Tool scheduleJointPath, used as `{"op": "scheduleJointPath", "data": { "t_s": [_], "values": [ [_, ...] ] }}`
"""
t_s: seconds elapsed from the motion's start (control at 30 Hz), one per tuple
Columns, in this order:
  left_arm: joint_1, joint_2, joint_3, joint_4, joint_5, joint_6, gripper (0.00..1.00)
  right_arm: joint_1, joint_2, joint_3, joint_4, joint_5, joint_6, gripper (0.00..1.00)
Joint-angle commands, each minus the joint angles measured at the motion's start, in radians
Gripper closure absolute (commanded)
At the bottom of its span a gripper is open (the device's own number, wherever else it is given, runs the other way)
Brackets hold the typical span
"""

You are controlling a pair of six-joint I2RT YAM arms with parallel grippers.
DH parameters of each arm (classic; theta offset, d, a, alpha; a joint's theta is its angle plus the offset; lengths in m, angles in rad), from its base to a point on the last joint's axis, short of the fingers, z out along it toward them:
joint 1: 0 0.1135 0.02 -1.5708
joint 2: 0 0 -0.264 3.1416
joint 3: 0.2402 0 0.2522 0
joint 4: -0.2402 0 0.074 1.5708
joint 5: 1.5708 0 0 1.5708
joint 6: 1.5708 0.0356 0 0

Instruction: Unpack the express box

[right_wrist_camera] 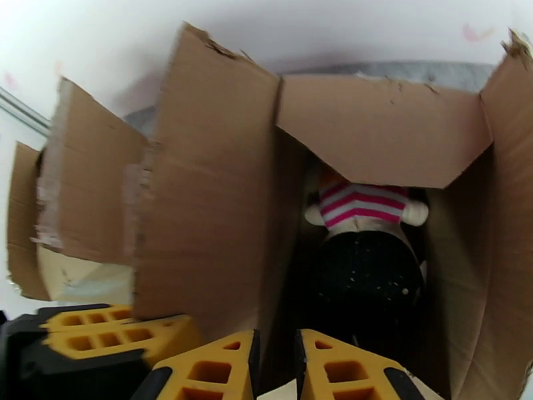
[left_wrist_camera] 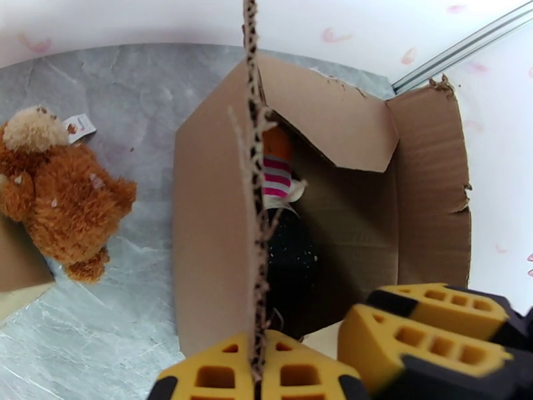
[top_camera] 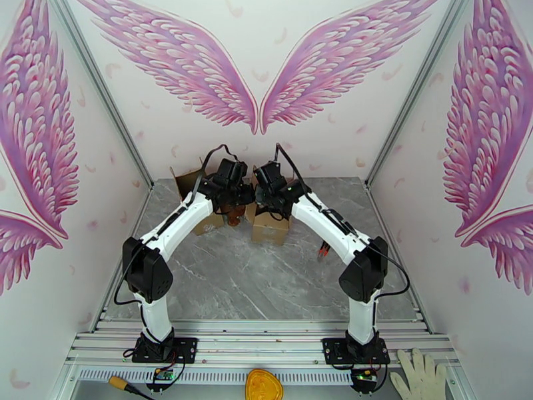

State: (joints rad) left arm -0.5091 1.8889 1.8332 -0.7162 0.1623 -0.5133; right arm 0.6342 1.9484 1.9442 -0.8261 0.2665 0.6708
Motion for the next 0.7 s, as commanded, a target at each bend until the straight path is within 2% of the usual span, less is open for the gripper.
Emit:
{"op": "scheduleJointPath", "data": {
  "t_s": [0.0, 0.33, 0.47, 0.67],
  "values": [
    [-0.003, -0.050, -0.015, 0.077, 0.017, 0.010, 1.00, -0.031, 0.011, -0.039, 0.004, 0.025, 0.049, 0.74],
    [-0.003, -0.021, -0.022, 0.090, 0.047, 0.010, 1.00, -0.052, 0.184, 0.052, -0.109, 0.094, 0.065, 0.61],
    [0.005, -0.017, -0.032, 0.086, 0.046, 0.007, 1.00, -0.063, 0.236, 0.086, -0.137, 0.139, 0.066, 0.48],
    [0.009, 0.018, -0.019, 0.085, 0.076, -0.004, 1.00, -0.100, 0.343, 0.103, -0.120, 0.078, 0.111, 0.31]
  ]
}}
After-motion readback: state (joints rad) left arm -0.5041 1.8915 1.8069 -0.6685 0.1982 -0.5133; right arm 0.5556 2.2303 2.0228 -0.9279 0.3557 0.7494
